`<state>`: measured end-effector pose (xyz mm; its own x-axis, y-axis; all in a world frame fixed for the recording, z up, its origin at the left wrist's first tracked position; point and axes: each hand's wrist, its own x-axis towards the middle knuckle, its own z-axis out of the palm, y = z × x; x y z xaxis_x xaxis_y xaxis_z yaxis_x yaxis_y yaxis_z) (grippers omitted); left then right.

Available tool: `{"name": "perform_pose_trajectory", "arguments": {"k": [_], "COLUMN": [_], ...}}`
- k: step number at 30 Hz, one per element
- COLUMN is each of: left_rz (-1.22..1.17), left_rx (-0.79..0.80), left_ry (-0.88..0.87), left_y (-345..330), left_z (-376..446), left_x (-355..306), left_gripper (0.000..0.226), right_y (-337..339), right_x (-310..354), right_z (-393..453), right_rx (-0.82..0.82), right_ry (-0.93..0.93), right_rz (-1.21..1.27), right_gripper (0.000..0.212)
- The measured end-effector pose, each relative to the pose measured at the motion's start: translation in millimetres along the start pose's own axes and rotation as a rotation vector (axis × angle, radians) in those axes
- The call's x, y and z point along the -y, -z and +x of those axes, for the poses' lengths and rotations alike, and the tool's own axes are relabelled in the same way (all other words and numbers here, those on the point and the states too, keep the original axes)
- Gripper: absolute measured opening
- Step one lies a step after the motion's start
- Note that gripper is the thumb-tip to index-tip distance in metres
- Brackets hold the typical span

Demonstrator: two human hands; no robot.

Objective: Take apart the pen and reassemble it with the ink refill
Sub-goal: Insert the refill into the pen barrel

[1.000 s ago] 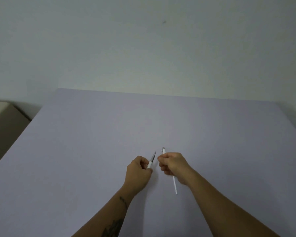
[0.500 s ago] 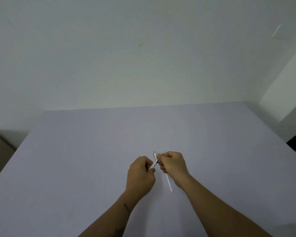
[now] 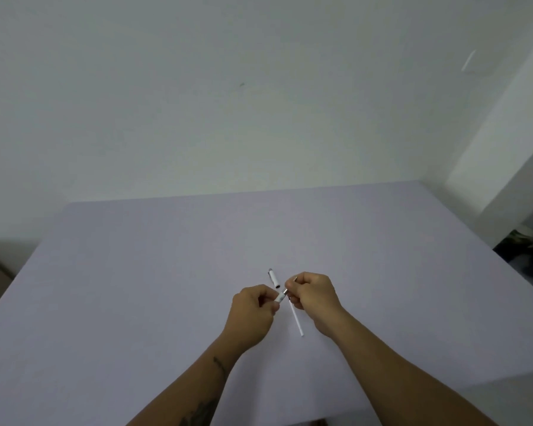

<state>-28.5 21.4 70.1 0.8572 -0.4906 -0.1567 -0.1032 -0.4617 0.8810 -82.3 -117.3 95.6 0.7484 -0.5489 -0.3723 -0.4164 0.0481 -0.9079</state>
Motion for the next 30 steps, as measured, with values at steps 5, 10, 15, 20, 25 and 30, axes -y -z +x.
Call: {"name": "perform_pose_trajectory", "arguments": {"k": [5, 10, 15, 20, 25, 30], "left_rz": [-0.207, -0.332, -0.387, -0.404, -0.387, -0.42], "left_rx": [0.147, 0.194, 0.235, 0.242, 0.233, 0.227], "left_ry": [0.101, 0.151, 0.203, 0.244, 0.251, 0.27], "left_y": [10, 10, 12, 14, 17, 21], "left_z": [-9, -8, -2, 0, 6, 9], "left_x": [-1, -1, -2, -2, -3, -1], "left_gripper": [0.017, 0.011, 0.01, 0.01, 0.011, 0.01], "right_y": [9, 8, 10, 16, 7, -1], "right_x": [1, 1, 6, 11, 10, 12], "right_z": [-2, -3, 3, 7, 11, 16], "right_rx": [0.188, 0.217, 0.194, 0.344, 0.319, 0.283], "right_ry": [-0.137, -0.194, -0.186, -0.271, -0.312, -0.239], "right_rz": [0.167, 0.191, 0.071, 0.101, 0.072, 0.063], "right_gripper": [0.02, 0.017, 0.013, 0.022, 0.018, 0.015]}}
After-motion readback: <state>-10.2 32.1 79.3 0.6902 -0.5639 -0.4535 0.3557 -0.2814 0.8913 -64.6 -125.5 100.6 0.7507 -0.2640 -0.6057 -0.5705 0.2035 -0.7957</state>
